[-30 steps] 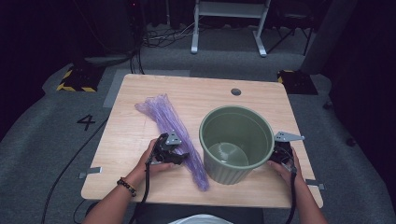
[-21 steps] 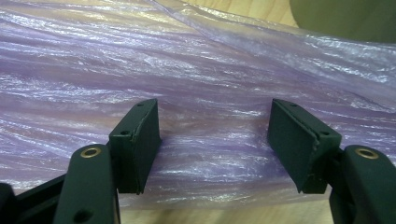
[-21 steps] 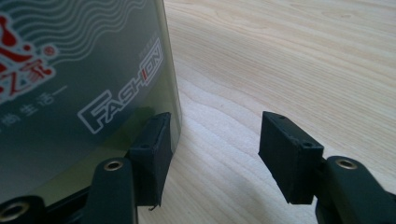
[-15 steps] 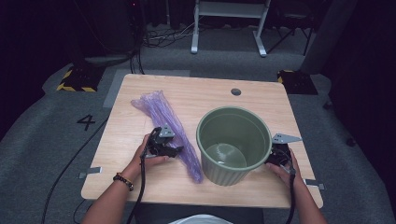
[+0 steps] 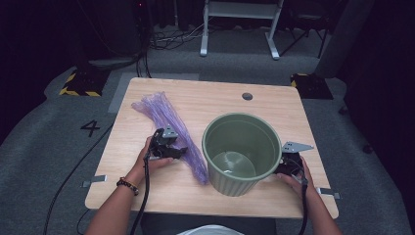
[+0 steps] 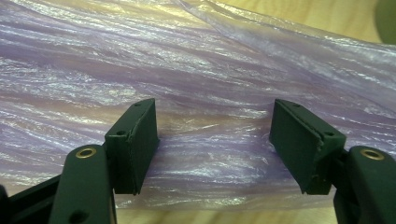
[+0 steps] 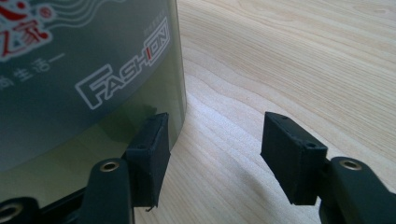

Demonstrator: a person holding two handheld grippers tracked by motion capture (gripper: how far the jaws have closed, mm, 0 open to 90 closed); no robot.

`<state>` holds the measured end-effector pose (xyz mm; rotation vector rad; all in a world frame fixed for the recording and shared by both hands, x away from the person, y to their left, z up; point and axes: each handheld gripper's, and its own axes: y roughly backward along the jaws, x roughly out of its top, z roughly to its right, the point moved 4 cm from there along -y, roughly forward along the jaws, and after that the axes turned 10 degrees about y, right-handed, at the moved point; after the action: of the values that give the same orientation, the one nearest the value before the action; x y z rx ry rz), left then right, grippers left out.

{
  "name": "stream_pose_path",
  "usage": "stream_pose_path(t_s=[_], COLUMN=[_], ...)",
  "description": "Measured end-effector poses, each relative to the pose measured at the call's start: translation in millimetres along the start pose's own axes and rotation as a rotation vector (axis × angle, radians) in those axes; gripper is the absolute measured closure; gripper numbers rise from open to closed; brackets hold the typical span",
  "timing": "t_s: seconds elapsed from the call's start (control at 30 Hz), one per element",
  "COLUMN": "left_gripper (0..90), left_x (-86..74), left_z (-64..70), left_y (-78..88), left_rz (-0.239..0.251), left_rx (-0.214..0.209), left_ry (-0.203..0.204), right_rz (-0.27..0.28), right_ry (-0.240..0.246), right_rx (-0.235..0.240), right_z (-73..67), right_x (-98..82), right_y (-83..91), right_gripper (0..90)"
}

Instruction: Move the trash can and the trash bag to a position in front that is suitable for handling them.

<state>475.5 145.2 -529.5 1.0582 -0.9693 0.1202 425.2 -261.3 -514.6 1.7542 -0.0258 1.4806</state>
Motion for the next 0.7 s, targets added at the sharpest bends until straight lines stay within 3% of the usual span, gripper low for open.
stream_pose_path(t_s=[0.1, 0.43, 0.6, 0.63, 0.7], left_gripper=[32.4, 32.6, 33.5, 33.6, 33.6], left_x=[0.6, -1.4, -7.5, -9.6, -16.2], left_z=[-2.6, -2.2, 1.1, 2.2, 6.5], left_y=[-0.1, 2.0, 7.9, 10.0, 16.0], left_rz=[0.004, 0.002, -0.001, -0.003, -0.006], left_rx=[0.019, 0.017, 0.003, -0.005, -0.029], left_ry=[0.013, 0.012, -0.003, -0.015, -0.039], right_rz=[-0.003, -0.011, -0.019, -0.039, -0.024], right_ry=[0.0, 0.003, -0.002, 0.019, 0.029], right_rx=[0.002, 0.003, -0.003, -0.015, 0.0], right_z=[-0.1, -0.9, -3.3, -6.6, -12.0], right_x=[-0.8, -3.7, -9.3, -14.1, -17.7], right_y=[-1.1, -1.5, 11.1, 20.7, 30.8], right_gripper=[42.4, 39.6, 34.4, 32.0, 27.7])
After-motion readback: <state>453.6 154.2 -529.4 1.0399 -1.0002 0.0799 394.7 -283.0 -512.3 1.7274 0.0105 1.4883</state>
